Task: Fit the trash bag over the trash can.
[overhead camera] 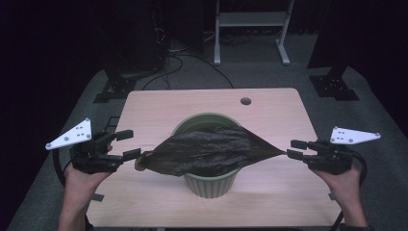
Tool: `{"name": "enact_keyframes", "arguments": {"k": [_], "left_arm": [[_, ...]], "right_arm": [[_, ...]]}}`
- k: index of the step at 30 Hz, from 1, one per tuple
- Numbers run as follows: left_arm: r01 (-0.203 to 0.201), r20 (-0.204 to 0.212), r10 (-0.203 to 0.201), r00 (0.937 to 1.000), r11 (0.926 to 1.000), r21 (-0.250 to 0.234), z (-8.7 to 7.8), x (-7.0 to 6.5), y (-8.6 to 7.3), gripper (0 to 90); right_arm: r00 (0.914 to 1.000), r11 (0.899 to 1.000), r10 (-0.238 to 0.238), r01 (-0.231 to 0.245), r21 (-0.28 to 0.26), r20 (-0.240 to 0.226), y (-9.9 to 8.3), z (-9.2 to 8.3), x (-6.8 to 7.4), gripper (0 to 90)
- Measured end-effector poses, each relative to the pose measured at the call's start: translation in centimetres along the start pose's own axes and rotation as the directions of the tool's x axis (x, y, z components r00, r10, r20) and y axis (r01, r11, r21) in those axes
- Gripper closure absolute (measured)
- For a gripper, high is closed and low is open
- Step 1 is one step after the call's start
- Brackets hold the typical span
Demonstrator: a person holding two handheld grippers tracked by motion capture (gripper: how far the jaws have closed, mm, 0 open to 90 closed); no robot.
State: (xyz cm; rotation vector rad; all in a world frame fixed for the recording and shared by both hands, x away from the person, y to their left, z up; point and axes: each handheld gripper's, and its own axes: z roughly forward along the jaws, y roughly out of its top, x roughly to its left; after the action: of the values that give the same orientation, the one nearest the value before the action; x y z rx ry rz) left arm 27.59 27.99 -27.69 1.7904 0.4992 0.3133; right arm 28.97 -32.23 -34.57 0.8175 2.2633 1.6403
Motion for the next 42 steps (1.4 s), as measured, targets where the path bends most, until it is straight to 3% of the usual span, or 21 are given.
{"name": "enact_keyframes", "arguments": {"k": [4,8,16,19,25,28,33,35,42], "left_arm": [[-0.025,0.023,0.024,0.9994,0.9997,0.006,0.9,-0.3,1.1,27.6],[-0.063,0.073,0.061,0.9955,0.9975,0.032,3.3,-1.1,2.4,27.6],[-0.088,0.111,0.078,0.9908,0.9922,0.088,6.0,-1.6,2.6,27.6],[-0.102,0.124,0.087,0.9884,0.9868,0.125,7.1,-1.8,2.4,27.7],[-0.136,0.126,0.112,0.9857,0.9692,0.205,8.9,-2.1,1.9,28.5],[-0.136,0.101,0.116,0.9881,0.9662,0.219,9.1,-2.0,1.8,40.2],[-0.119,0.088,0.102,0.9908,0.9704,0.210,9.0,-1.4,2.0,78.7],[-0.116,0.082,0.101,0.9914,0.9716,0.206,9.1,-1.3,2.1,89.9],[-0.102,0.075,0.090,0.9931,0.9775,0.184,10.1,-1.1,2.8,90.0]], "right_arm": [[0.9997,1.000,-0.013,0.013,0.006,-0.021,0.8,1.0,0.3,53.3],[0.9989,1.000,-0.029,0.029,0.002,-0.037,1.7,1.8,0.7,52.9],[0.9975,0.999,-0.045,0.045,0.002,-0.054,2.5,2.7,1.1,52.7],[0.9970,0.999,-0.048,0.048,-0.002,-0.060,2.7,2.9,1.2,52.7],[0.9952,0.998,-0.061,0.061,-0.003,-0.077,3.2,3.5,1.6,51.9],[0.9939,0.998,-0.066,0.066,-0.005,-0.088,3.5,3.9,1.8,51.0],[0.9912,0.997,-0.080,0.079,-0.008,-0.105,4.3,4.7,2.3,48.6],[0.9888,0.996,-0.091,0.090,-0.014,-0.118,4.8,5.2,2.7,47.9],[0.9777,0.991,-0.134,0.132,-0.022,-0.161,6.9,7.4,4.2,45.1]]}}
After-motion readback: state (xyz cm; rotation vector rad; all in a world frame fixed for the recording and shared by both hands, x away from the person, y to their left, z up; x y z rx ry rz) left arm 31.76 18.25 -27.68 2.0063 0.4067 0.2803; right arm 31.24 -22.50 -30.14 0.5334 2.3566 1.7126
